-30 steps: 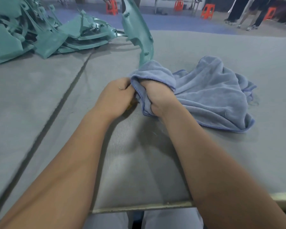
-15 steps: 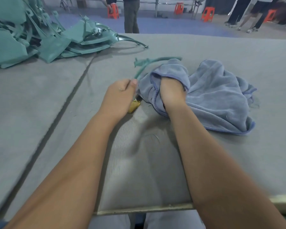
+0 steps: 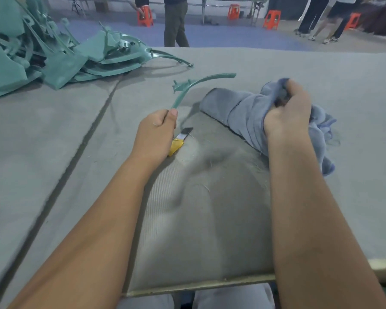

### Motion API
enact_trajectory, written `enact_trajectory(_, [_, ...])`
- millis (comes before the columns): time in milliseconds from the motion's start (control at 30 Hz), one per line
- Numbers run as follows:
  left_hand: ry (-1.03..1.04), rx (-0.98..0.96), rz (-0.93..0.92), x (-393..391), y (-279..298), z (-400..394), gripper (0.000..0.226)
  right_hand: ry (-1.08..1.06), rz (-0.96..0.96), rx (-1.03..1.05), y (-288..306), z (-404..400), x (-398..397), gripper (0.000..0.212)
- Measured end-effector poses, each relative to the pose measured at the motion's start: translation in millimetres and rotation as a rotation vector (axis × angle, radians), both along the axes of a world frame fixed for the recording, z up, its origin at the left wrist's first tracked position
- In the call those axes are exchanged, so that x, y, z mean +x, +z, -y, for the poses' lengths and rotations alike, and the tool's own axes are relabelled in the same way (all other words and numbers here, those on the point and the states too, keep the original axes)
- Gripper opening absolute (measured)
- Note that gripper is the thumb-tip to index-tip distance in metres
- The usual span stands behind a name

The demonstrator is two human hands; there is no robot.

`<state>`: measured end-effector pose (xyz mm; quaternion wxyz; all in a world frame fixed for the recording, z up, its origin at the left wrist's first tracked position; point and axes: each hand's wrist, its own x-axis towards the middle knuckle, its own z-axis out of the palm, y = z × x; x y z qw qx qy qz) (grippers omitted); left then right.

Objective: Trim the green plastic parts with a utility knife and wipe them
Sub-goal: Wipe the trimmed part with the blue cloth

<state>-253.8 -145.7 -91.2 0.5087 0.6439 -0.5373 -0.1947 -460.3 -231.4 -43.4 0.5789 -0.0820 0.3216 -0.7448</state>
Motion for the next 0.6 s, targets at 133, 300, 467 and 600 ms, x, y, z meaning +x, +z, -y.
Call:
enact_trajectory(133, [-0.033,0.026,0.11,-3,-2,-1,0.047,0.018,-0.723,0.208,-16,6,-4,0.01])
enact_trajectory(300, [-0.031,0.04,0.166,-5,-5,-1,0.043,-0.176,-1.011,0.216,-14,5,-10,0.015])
enact_trajectory(467, [-0.013,0.022,0.217,-4,-6,0,0.044,-0.19,-0.353,0.103,4,-6,-13,0.01])
enact_trajectory(600, [0.001,0.018,0.266,-4,-8,3,0.043,-0.148,-0.14,-0.122,17,-10,1,0.021])
